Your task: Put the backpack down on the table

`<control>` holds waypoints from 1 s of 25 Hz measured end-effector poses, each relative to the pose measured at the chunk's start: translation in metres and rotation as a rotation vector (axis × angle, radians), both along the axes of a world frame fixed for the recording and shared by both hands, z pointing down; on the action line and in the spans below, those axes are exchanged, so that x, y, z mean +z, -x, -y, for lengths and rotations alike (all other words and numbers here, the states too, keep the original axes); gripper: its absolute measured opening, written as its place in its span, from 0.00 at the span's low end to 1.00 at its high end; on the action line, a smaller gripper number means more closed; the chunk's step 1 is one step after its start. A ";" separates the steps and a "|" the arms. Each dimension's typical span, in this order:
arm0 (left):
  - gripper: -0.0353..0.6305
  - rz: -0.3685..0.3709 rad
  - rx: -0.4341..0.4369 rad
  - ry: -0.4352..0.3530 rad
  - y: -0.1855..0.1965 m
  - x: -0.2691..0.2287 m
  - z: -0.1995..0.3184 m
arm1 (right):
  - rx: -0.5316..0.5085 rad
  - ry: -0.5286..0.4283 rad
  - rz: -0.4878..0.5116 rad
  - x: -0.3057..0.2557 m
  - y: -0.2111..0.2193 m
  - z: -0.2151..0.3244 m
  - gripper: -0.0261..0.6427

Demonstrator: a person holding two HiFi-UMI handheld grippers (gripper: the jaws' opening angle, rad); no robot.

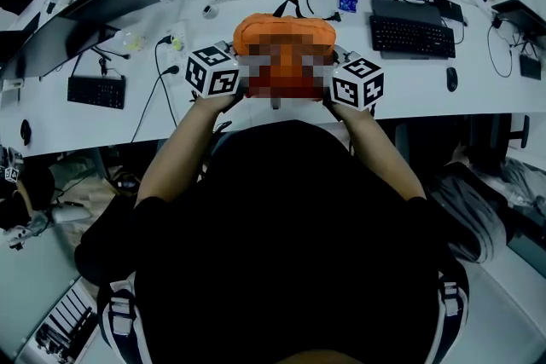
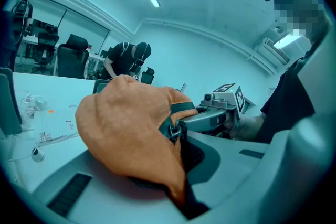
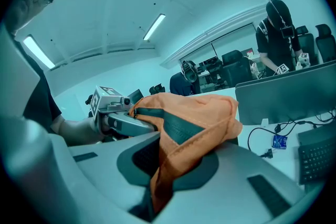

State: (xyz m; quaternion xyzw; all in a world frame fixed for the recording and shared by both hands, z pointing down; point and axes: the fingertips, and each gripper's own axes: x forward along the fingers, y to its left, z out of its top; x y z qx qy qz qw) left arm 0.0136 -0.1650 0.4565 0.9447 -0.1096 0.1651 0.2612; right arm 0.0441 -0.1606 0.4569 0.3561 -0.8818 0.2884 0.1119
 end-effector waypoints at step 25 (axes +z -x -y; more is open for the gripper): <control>0.11 0.046 0.011 0.107 0.005 0.052 0.016 | -0.010 0.120 -0.021 0.052 0.004 0.017 0.11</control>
